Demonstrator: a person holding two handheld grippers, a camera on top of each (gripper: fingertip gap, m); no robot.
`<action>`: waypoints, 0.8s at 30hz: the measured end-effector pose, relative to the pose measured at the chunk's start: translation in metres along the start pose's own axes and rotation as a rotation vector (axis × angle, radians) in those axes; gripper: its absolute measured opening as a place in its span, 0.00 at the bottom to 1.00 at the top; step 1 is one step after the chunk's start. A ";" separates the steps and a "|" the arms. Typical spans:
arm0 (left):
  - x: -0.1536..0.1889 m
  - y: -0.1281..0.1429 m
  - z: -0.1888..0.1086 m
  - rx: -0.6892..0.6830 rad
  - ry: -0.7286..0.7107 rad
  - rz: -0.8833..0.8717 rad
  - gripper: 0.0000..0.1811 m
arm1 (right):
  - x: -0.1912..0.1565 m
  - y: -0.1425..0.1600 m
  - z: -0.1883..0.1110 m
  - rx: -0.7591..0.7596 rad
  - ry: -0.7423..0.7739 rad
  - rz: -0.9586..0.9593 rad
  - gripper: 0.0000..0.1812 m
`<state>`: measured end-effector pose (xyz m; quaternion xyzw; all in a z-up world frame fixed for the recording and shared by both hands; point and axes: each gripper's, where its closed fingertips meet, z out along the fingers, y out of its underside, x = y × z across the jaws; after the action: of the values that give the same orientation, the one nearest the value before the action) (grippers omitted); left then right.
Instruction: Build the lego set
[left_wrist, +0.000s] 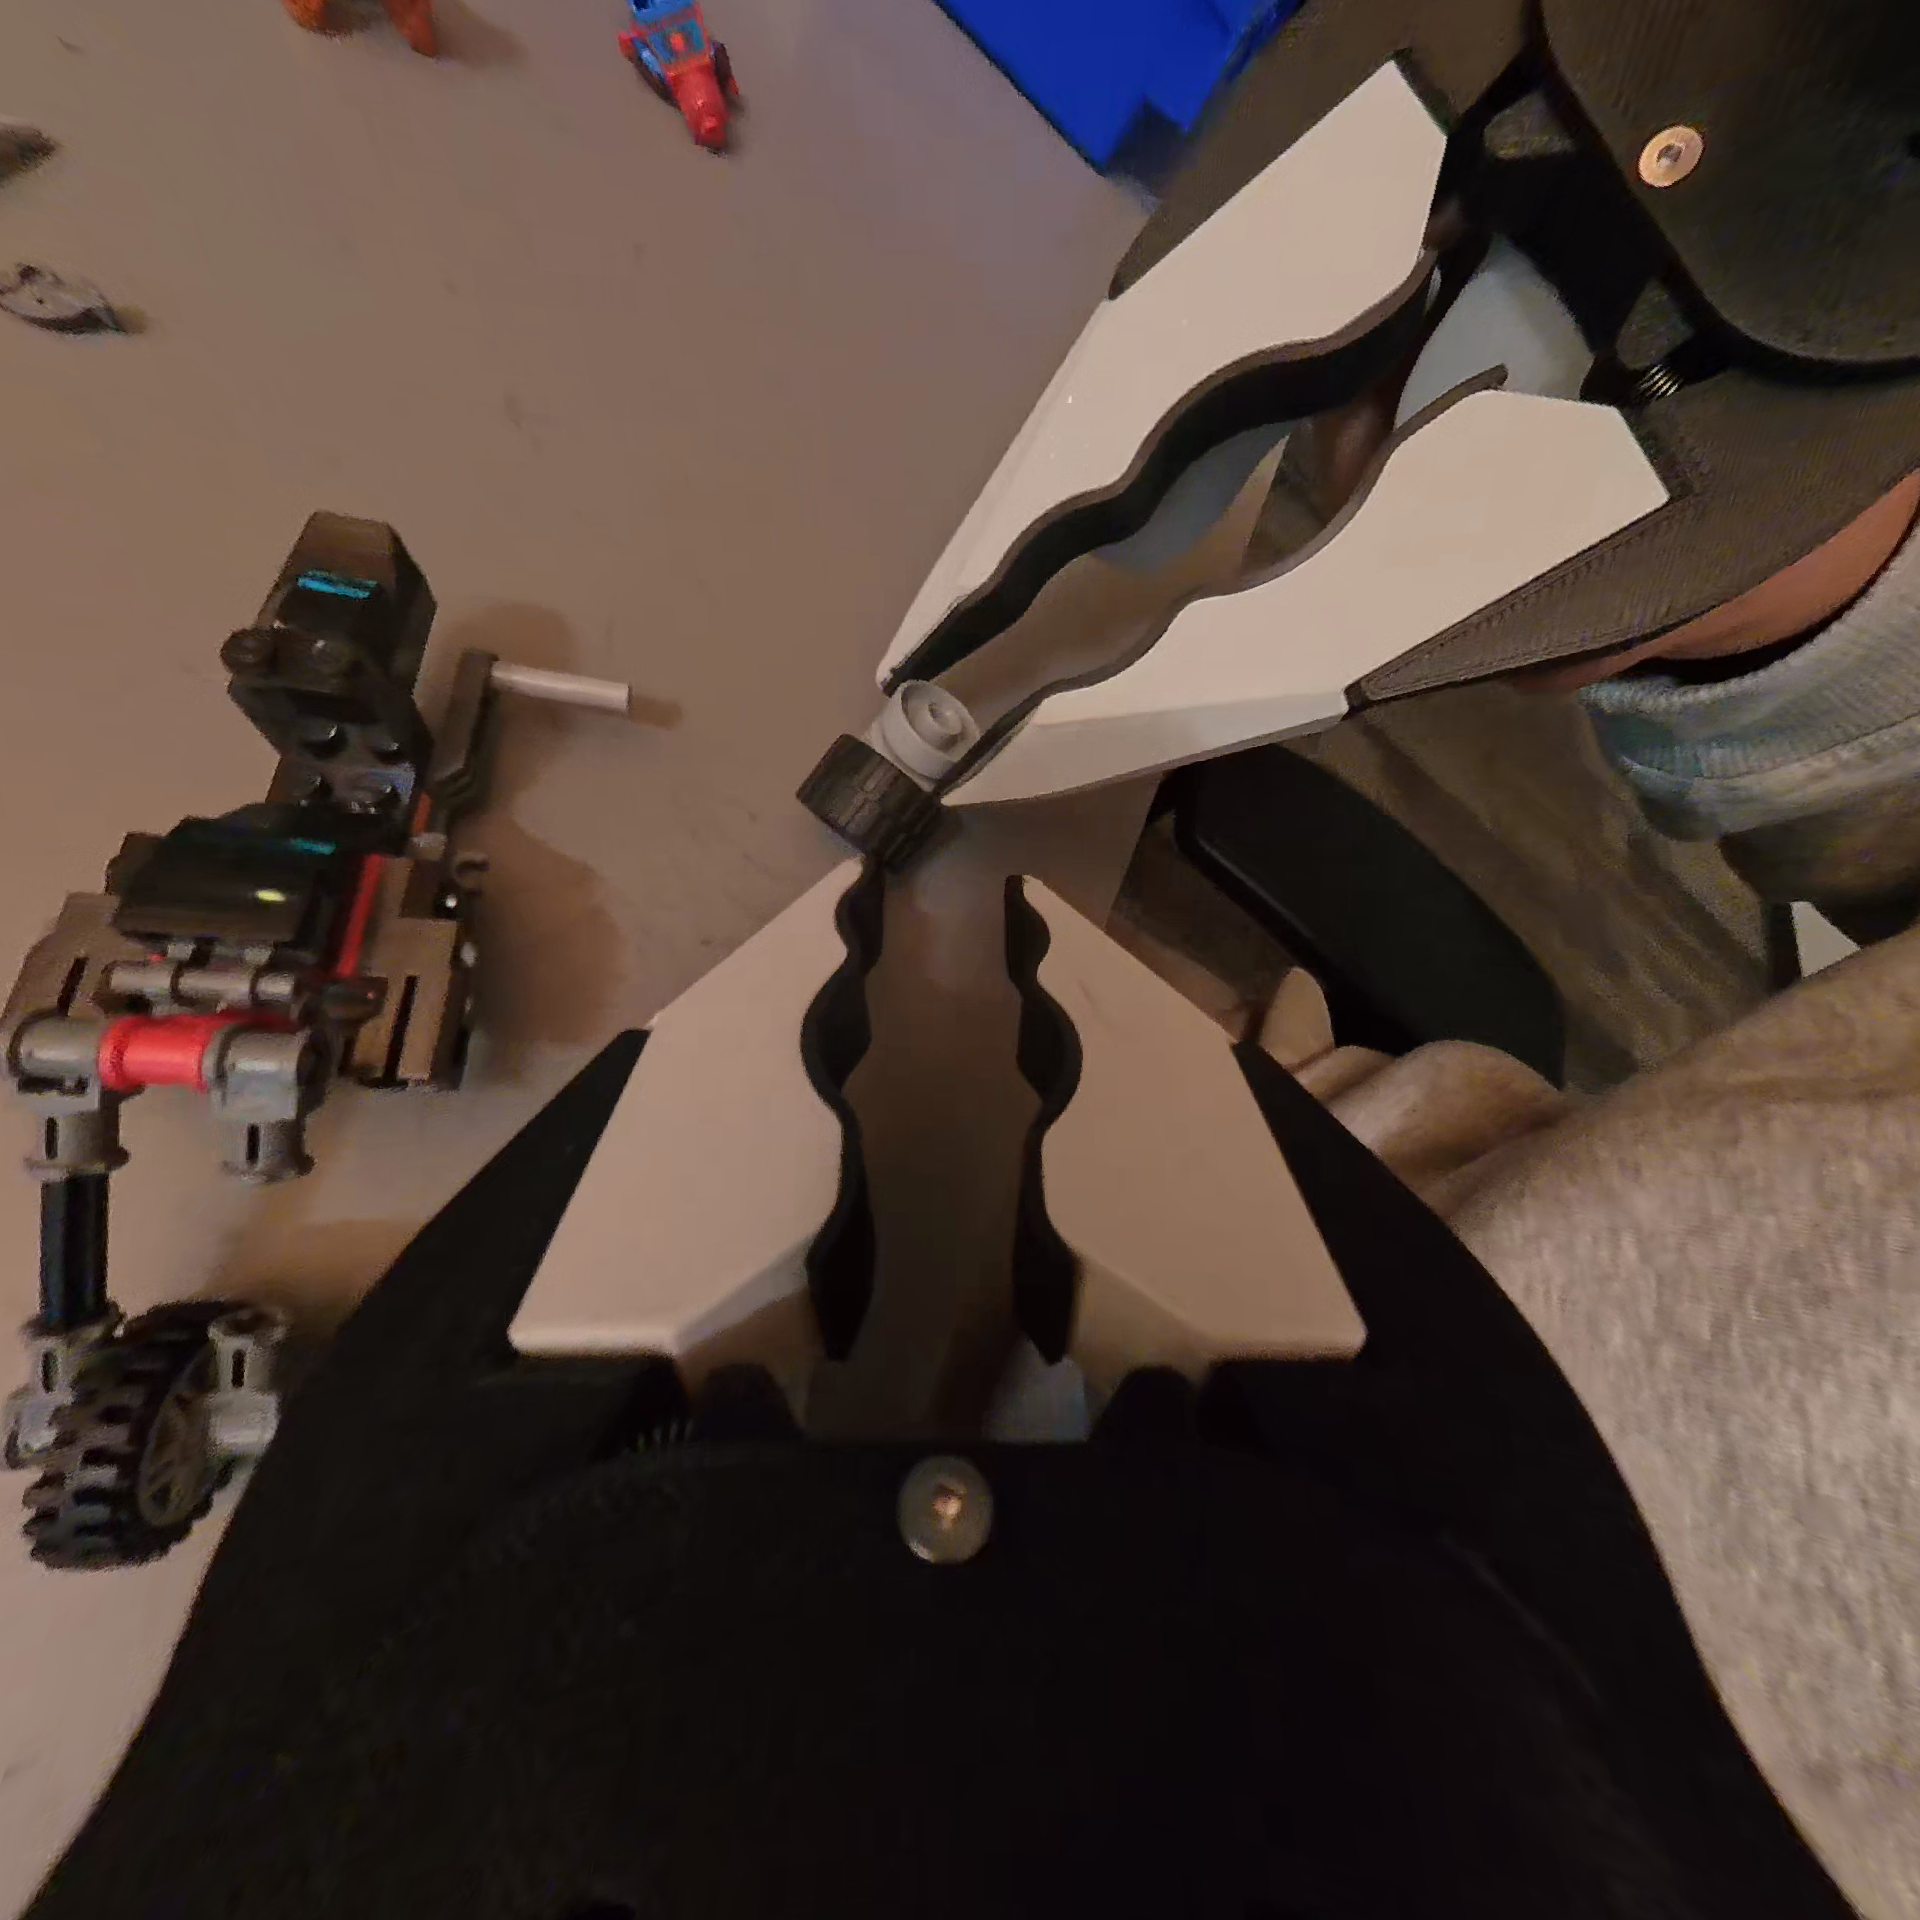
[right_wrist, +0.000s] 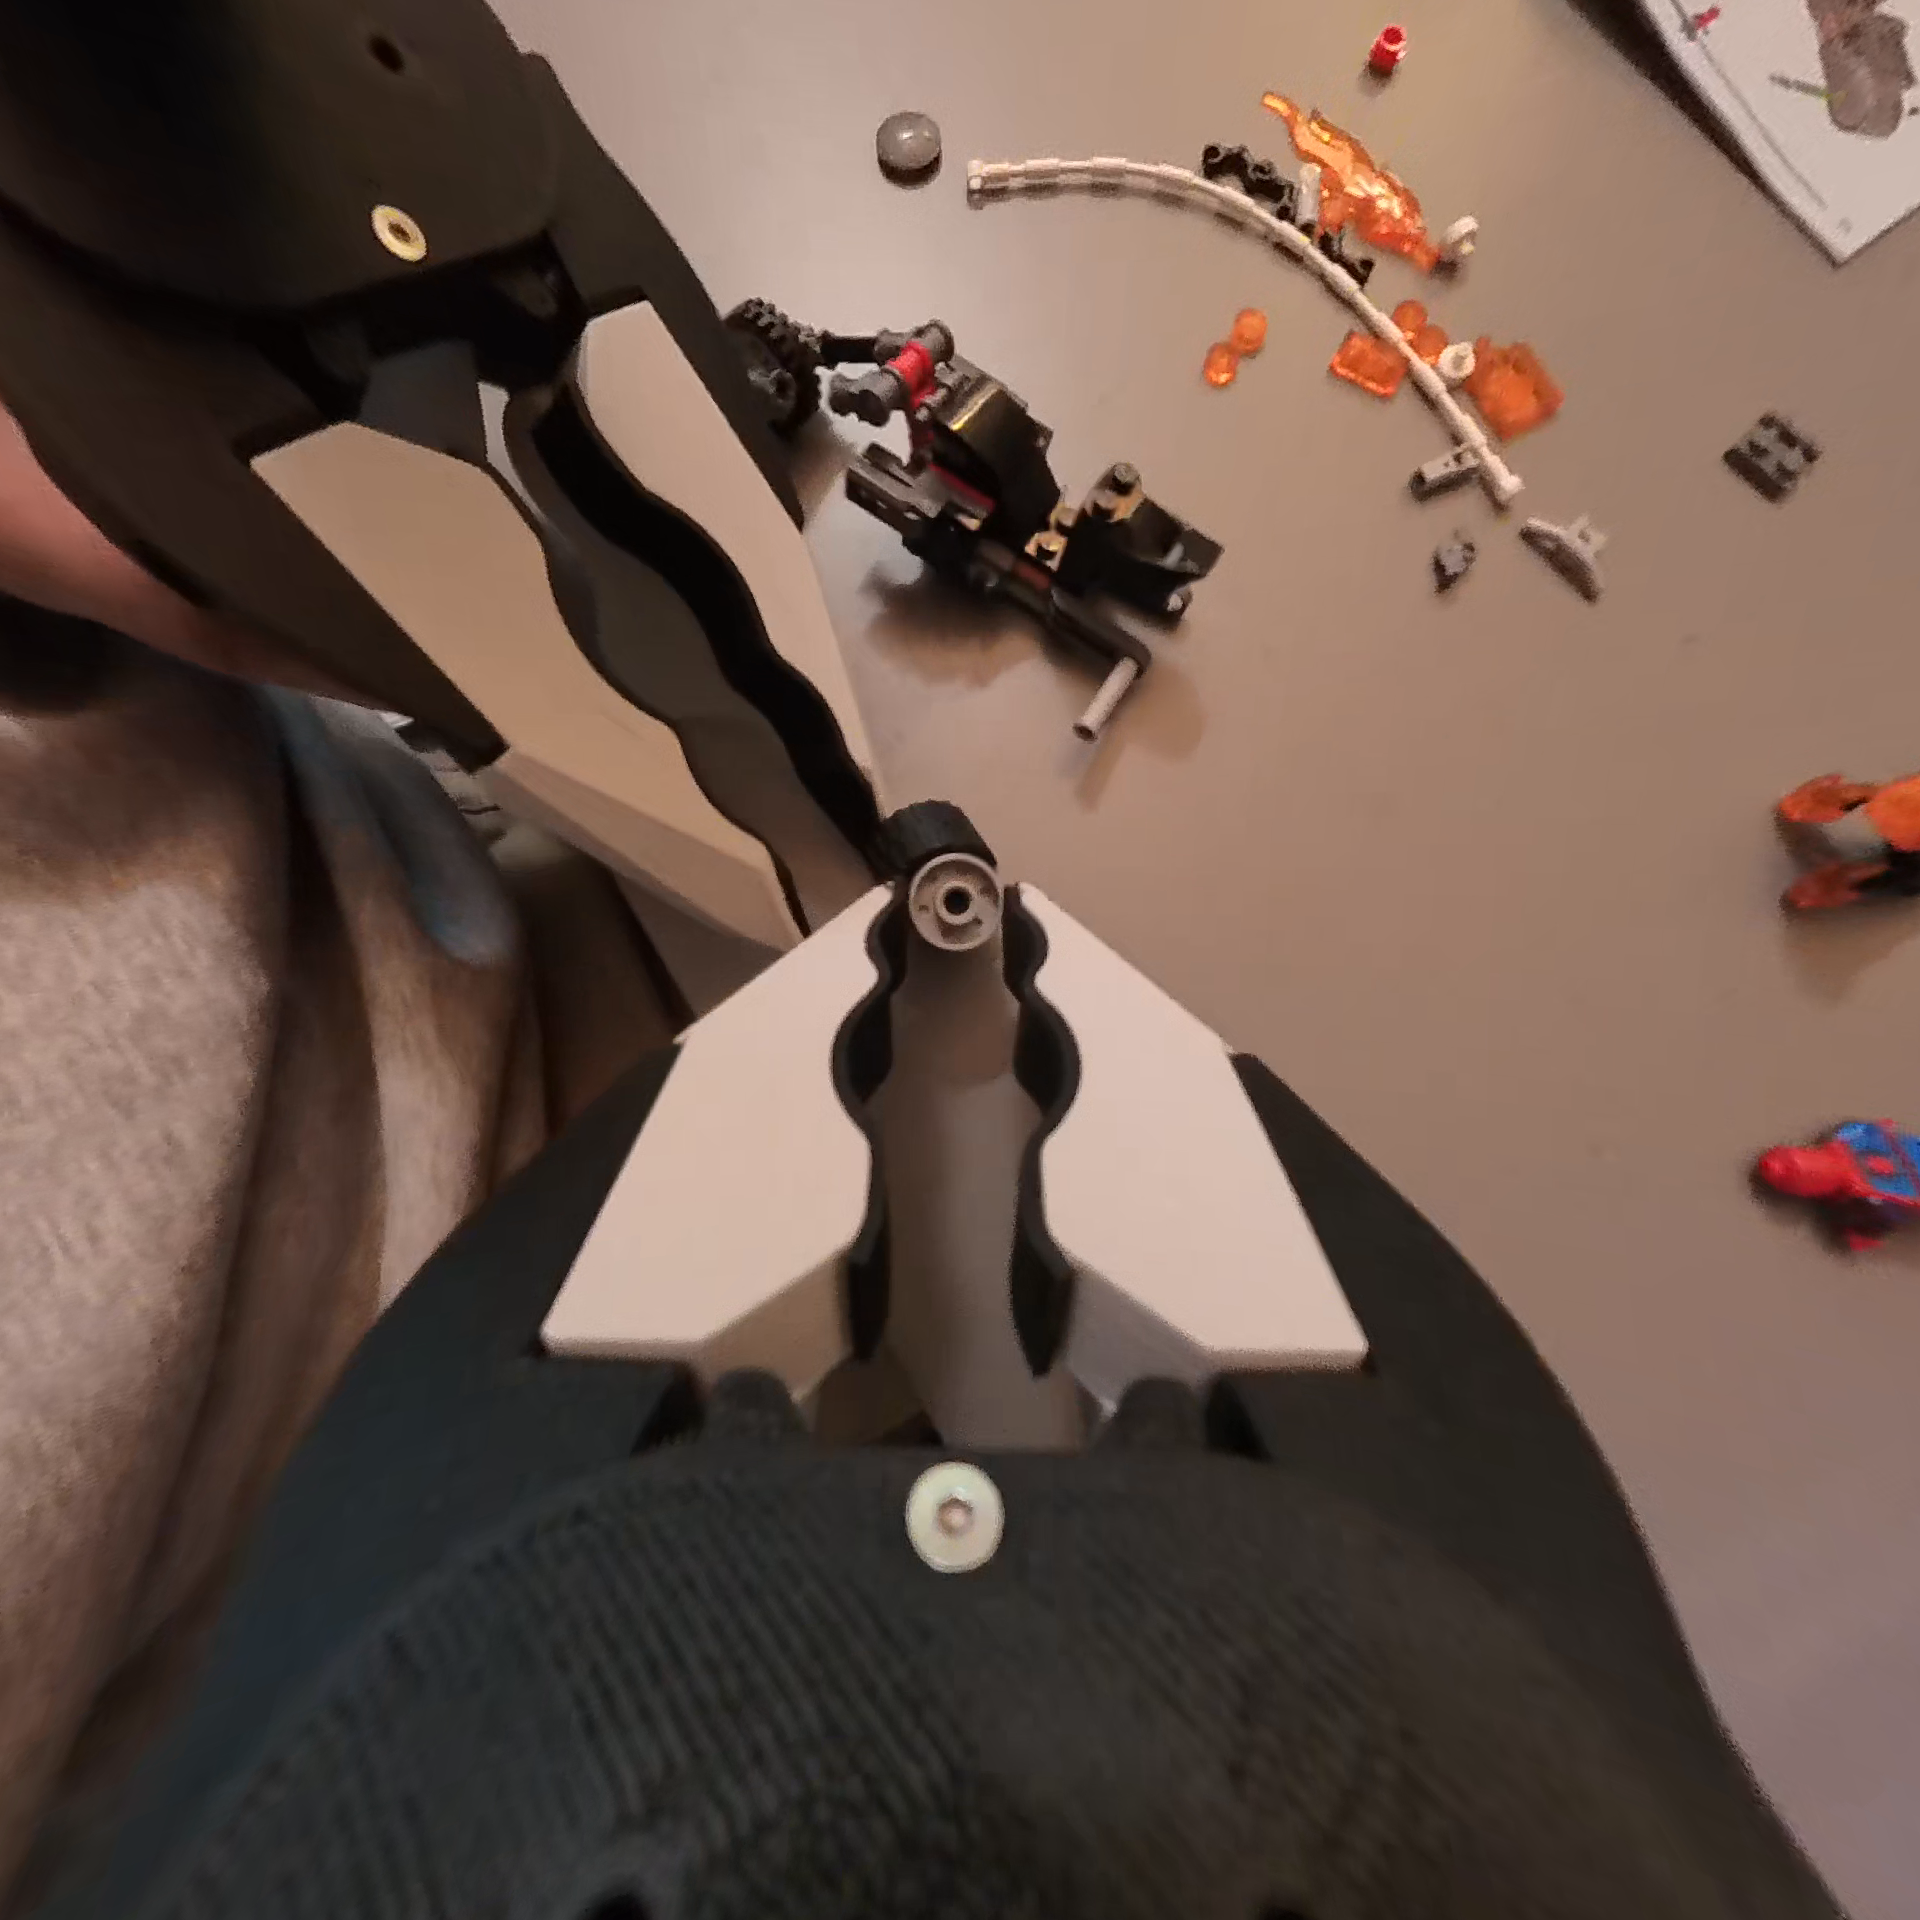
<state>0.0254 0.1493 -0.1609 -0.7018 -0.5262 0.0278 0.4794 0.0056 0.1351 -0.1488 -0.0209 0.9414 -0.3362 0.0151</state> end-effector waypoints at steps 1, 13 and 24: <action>0.000 0.001 -0.002 0.004 0.006 -0.016 0.12 | -0.001 -0.002 0.001 -0.002 -0.001 -0.014 0.09; -0.015 0.021 -0.054 0.110 -0.048 -0.121 0.18 | -0.011 -0.021 0.013 -0.054 -0.015 -0.158 0.09; 0.002 0.007 -0.043 0.240 0.072 -0.109 0.20 | -0.022 -0.019 0.019 -0.104 -0.039 -0.156 0.08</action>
<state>0.0551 0.1233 -0.1418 -0.6104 -0.5388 0.0393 0.5793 0.0287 0.1095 -0.1518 -0.1015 0.9526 -0.2867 0.0060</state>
